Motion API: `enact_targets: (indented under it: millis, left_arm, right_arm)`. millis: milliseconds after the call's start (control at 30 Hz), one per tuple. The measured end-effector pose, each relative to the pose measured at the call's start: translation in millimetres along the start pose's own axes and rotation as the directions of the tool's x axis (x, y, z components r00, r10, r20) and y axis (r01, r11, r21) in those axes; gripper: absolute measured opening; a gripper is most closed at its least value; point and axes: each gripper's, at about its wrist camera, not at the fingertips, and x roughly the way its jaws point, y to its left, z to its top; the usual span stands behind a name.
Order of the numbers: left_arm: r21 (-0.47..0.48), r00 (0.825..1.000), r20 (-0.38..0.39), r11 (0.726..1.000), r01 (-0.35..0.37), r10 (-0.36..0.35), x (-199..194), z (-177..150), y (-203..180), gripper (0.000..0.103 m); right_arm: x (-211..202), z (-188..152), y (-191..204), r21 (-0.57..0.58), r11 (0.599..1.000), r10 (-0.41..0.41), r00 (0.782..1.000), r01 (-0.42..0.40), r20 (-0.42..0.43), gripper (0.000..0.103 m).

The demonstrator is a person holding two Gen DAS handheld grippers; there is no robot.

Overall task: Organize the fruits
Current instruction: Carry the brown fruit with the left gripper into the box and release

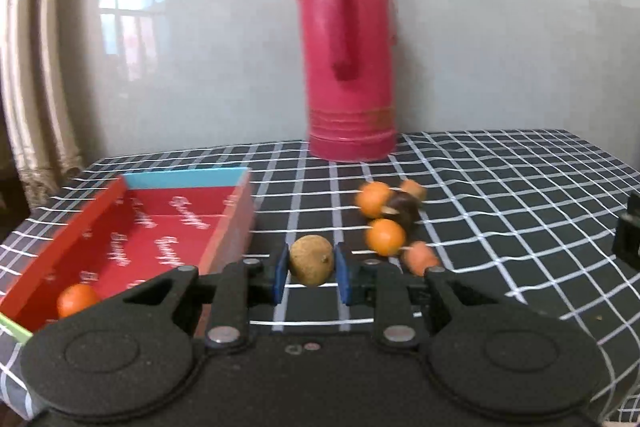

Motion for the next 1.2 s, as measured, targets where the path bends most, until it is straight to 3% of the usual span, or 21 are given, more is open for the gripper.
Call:
enact_targets:
  millis: [300, 667, 767, 867, 900, 933, 967, 1100, 1200]
  left_arm:
    - [-0.072, 0.991, -0.02, 0.988, -0.136, 0.135, -2.5, 5.5, 48.9, 0.016]
    - [-0.134, 0.959, -0.156, 0.957, -0.257, 0.236, 12.0, 0.7, 93.2, 0.016]
    - [-0.159, 0.948, -0.211, 0.948, -0.275, 0.239, 17.2, -1.3, 104.5, 0.028]
    - [-0.195, 0.953, -0.218, 0.947, -0.256, 0.213, 13.9, -2.2, 114.7, 0.033]
    - [-0.198, 0.954, -0.213, 0.946, -0.255, 0.212, 10.4, -1.8, 116.5, 0.049]
    - [-0.202, 0.953, -0.205, 0.943, -0.264, 0.223, 7.3, -1.6, 118.4, 0.075]
    - [-0.208, 0.95, -0.192, 0.936, -0.283, 0.245, 3.0, -0.9, 118.8, 0.083]
    - [-0.233, 0.958, -0.15, 0.933, -0.275, 0.245, -7.2, 4.0, 130.4, 0.088]
    - [-0.243, 0.949, -0.154, 0.92, -0.307, 0.276, -11.6, 4.1, 137.5, 0.088]
  right_arm:
    - [-13.2, -2.5, 36.0, -0.04, 0.993, 0.108, 0.994, -0.108, 0.01, 0.103]
    - [-20.4, -5.8, 67.1, -0.057, 0.965, 0.255, 0.966, -0.257, -0.04, 0.103]
    - [-19.4, -6.9, 73.2, -0.049, 0.95, 0.305, 0.95, -0.309, -0.074, 0.103]
    - [-15.6, -6.8, 77.1, -0.026, 0.926, 0.37, 0.921, -0.376, -0.123, 0.103]
    - [-14.6, -6.8, 77.6, -0.018, 0.921, 0.384, 0.914, -0.389, -0.133, 0.103]
    - [-13.0, -7.0, 78.2, -0.006, 0.915, 0.399, 0.905, -0.404, -0.144, 0.103]
    - [-11.4, -6.6, 78.6, 0.006, 0.911, 0.409, 0.899, -0.413, -0.154, 0.103]
    - [-5.0, -7.9, 76.7, 0.066, 0.886, 0.463, 0.866, -0.459, -0.189, 0.103]
    - [1.5, -10.3, 75.3, 0.127, 0.854, 0.52, 0.825, -0.504, -0.222, 0.103]
